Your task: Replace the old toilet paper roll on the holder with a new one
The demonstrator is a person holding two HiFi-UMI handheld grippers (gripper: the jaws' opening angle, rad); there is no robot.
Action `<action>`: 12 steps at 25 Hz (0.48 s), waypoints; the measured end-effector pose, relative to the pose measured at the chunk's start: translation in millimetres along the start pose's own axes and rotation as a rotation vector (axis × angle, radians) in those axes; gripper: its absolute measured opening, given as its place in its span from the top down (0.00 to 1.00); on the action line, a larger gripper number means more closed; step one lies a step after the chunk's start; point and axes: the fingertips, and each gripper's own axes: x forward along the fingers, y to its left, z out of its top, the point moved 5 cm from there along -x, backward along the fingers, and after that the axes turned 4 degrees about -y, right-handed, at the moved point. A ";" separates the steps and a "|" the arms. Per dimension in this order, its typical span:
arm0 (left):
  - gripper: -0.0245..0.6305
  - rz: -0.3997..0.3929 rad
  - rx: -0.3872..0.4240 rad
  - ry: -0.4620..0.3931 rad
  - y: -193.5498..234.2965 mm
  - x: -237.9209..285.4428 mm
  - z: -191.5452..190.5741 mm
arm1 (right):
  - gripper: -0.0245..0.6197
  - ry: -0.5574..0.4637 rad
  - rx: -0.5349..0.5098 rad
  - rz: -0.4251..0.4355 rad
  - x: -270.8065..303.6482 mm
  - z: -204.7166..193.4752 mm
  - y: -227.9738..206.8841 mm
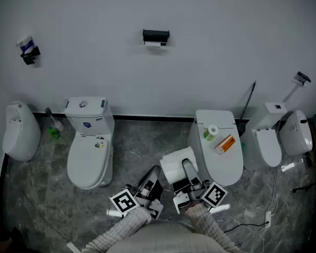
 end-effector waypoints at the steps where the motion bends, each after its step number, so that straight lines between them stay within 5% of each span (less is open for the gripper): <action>1: 0.96 0.002 0.006 0.000 5.3 6.9 6.1 | 0.28 -0.001 -0.005 0.003 8.7 4.2 -4.7; 12: 0.96 -0.013 0.043 -0.004 62.6 131.9 124.5 | 0.28 -0.057 -0.020 0.022 163.6 55.3 -46.9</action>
